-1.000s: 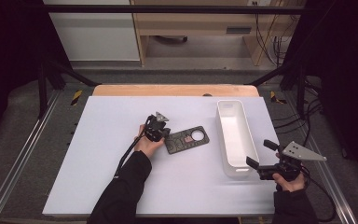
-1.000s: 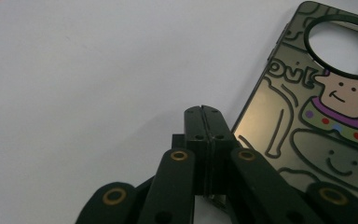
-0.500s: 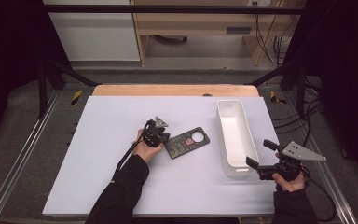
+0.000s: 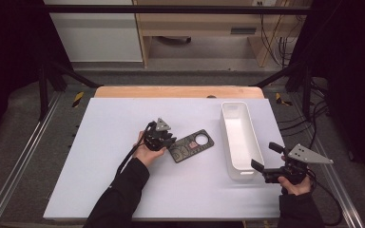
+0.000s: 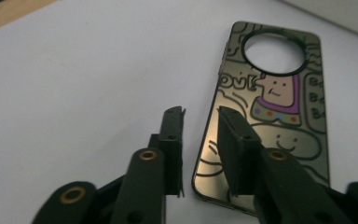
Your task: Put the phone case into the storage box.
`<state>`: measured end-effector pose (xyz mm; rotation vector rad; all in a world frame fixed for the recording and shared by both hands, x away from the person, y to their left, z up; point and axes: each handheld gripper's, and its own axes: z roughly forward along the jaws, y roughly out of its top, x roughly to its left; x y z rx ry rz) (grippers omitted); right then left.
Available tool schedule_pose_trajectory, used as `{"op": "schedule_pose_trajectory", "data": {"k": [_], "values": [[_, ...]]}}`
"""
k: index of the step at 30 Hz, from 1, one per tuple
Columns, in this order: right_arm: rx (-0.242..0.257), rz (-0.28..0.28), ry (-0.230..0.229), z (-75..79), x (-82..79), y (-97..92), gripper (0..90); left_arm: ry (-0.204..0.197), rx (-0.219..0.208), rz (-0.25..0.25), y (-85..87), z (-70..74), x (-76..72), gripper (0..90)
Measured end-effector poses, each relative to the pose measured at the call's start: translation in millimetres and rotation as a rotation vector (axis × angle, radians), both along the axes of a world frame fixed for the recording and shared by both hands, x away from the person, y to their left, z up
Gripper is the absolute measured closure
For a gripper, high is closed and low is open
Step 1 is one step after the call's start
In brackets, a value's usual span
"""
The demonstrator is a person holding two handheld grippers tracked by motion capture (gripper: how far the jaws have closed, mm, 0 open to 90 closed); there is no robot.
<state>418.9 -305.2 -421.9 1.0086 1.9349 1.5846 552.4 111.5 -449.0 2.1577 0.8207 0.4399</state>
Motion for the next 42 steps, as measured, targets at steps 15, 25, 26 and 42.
{"op": "schedule_pose_trajectory", "data": {"k": [15,25,26,42], "values": [[0.004,0.004,-0.002,0.2,-0.2,-0.5,0.2,0.009,-0.082,-0.077,-11.0,23.7,-2.6,12.1],[0.006,0.006,-0.002,0.2,0.0,-0.1,0.2,0.041,-0.064,-0.08,-27.1,14.9,1.1,2.5],[0.005,0.006,-0.003,0.2,0.1,0.0,0.2,0.041,-0.064,-0.08,-27.1,14.9,1.1,2.5],[0.01,0.007,-0.003,0.4,0.1,-0.2,0.2,0.077,0.007,-0.117,-52.1,-4.1,11.2,2.3]]}}
